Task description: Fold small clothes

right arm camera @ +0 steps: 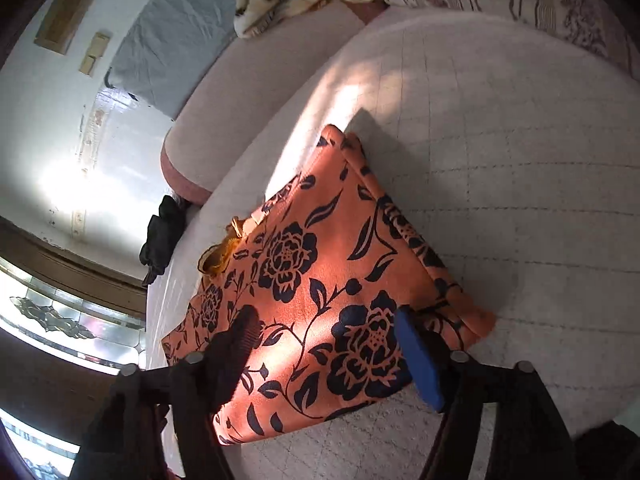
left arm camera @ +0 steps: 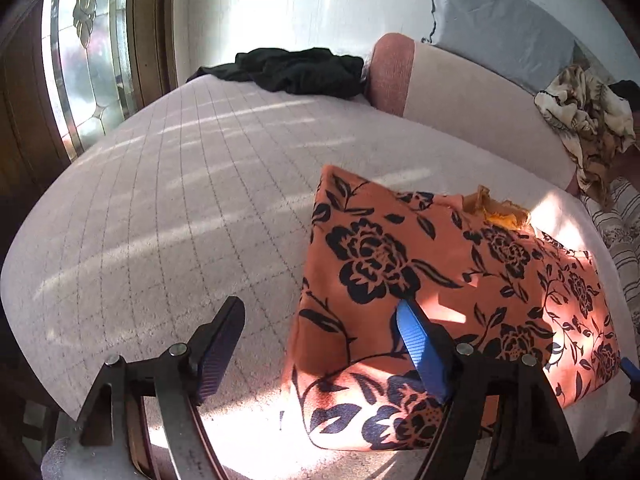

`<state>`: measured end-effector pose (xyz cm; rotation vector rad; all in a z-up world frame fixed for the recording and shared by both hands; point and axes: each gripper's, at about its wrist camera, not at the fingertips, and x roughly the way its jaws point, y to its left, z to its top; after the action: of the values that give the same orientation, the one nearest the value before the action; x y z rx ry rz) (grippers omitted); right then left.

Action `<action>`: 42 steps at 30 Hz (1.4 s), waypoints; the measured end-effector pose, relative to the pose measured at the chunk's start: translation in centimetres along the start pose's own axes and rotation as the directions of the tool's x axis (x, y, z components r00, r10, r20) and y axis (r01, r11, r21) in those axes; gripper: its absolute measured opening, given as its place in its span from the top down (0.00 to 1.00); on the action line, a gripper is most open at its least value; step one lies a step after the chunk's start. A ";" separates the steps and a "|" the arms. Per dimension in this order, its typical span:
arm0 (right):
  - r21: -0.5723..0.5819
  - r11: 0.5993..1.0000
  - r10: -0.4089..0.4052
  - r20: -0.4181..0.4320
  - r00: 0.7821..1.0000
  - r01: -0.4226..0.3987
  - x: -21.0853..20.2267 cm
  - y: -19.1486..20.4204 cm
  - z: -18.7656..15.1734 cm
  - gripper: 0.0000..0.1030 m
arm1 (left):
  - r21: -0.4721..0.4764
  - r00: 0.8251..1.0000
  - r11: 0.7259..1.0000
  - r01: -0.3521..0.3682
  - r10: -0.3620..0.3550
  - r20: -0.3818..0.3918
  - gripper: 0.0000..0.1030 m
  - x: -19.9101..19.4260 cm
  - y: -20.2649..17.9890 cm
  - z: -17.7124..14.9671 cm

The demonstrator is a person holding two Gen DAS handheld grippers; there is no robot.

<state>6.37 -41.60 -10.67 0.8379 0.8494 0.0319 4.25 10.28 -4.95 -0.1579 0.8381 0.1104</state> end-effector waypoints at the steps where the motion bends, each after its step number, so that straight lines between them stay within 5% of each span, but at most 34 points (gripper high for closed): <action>1: 0.018 1.000 0.002 0.000 1.000 -0.002 -0.9 -0.1 -0.8 0.19 | 0.013 1.000 1.000 0.021 -0.021 0.000 0.23 -0.3 -0.9 0.1; 7: 0.236 0.972 0.018 -0.062 0.998 -0.002 0.2 -4.1 -4.0 0.18 | 0.175 0.990 0.975 0.141 -0.133 -0.052 0.23 0.6 -8.4 -1.2; 12: 0.288 0.956 0.030 0.056 0.998 -0.045 1.5 -4.3 -1.7 0.18 | 0.218 0.985 0.964 0.154 -0.132 -0.115 0.23 2.7 -11.6 -2.4; 15: 0.336 0.940 0.031 0.084 0.996 -0.057 2.4 -4.9 -0.4 0.29 | 0.214 0.985 0.965 0.155 -0.132 -0.114 0.23 3.2 -11.9 -2.5; 17: 0.295 0.955 0.032 0.054 0.998 -0.046 3.2 -4.3 0.3 0.72 | 0.221 0.983 0.964 0.150 -0.122 -0.138 0.23 4.2 -12.0 -2.8; 20: 0.216 0.976 -0.017 0.025 1.000 0.011 4.5 -3.5 0.7 0.72 | 0.317 0.989 0.942 0.110 -0.072 -0.131 0.19 5.1 -13.1 -3.4; 23: 0.171 0.985 -0.042 0.030 0.999 0.036 4.6 -2.8 0.8 0.67 | 0.276 0.984 0.950 0.146 -0.111 -0.139 0.19 3.9 -12.8 -2.8; 25: 0.137 0.989 -0.060 0.026 0.998 0.056 4.8 -2.5 0.9 0.67 | 0.274 0.989 0.951 0.145 -0.130 -0.072 0.19 3.0 -12.7 -2.6; 27: 0.070 0.993 -0.099 0.013 0.995 0.098 5.0 -1.5 1.3 0.77 | 0.347 0.979 0.926 0.147 -0.087 -0.183 0.18 5.5 -13.2 -3.6; 29: -0.015 0.993 -0.120 0.039 0.992 0.121 4.3 1.0 1.7 0.85 | 0.378 0.986 0.914 0.145 -0.099 -0.138 0.18 4.8 -12.8 -3.6; 31: -0.141 0.981 -0.119 0.095 0.988 0.131 2.8 5.2 1.6 0.85 | 0.287 0.979 0.941 0.180 -0.142 -0.149 0.19 3.5 -11.1 -2.3; 34: -0.352 0.927 -0.077 0.162 0.984 0.131 1.2 13.2 0.0 0.86 | 0.139 0.986 0.977 0.162 -0.157 -0.052 0.19 0.4 -6.4 -0.2; 36: -0.507 0.852 -0.040 0.186 0.982 0.130 0.8 18.8 -2.9 0.86 | 0.048 0.993 0.992 0.114 -0.116 0.032 0.19 -2.0 -2.3 0.9; 39: -0.683 0.724 -0.007 0.137 0.990 0.100 2.8 25.0 -9.2 0.86 | -0.109 0.992 0.994 0.026 -0.012 0.129 0.19 -4.7 4.5 1.6; 42: -0.773 0.634 -0.061 0.000 0.998 0.038 8.2 27.3 -16.0 0.85 | -0.258 0.990 0.965 -0.043 0.077 0.122 0.19 -4.7 10.2 0.7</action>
<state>9.06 -9.81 -3.75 -0.0162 0.7768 0.3440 0.02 20.27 -1.89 -0.3637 0.6954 0.2834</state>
